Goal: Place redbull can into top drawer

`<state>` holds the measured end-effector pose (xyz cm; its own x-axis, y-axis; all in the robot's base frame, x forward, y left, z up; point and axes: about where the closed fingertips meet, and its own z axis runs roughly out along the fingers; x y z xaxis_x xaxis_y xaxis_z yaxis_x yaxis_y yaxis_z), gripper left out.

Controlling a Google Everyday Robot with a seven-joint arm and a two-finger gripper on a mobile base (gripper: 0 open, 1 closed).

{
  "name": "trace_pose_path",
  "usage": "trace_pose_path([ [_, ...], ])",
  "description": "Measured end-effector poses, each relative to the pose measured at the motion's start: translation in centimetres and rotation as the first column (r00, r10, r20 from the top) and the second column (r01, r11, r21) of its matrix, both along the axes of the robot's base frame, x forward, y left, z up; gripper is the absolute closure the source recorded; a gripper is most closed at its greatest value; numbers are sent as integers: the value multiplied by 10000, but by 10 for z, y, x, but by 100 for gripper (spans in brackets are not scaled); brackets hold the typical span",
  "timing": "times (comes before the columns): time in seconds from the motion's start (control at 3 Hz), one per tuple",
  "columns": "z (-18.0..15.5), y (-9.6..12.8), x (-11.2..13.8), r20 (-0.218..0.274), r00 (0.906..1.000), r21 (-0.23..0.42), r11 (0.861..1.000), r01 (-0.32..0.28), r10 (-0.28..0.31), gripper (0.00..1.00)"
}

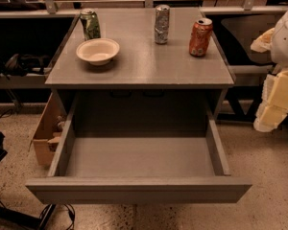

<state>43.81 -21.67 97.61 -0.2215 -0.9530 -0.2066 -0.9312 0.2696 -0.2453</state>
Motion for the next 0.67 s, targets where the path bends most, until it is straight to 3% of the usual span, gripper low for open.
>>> trace_pose_path([
  [0.33,0,0,0,0,10000,0,10000,0,0,0],
  [0.67,-6,7,22,389,9992,409,9991,98,-114,0],
])
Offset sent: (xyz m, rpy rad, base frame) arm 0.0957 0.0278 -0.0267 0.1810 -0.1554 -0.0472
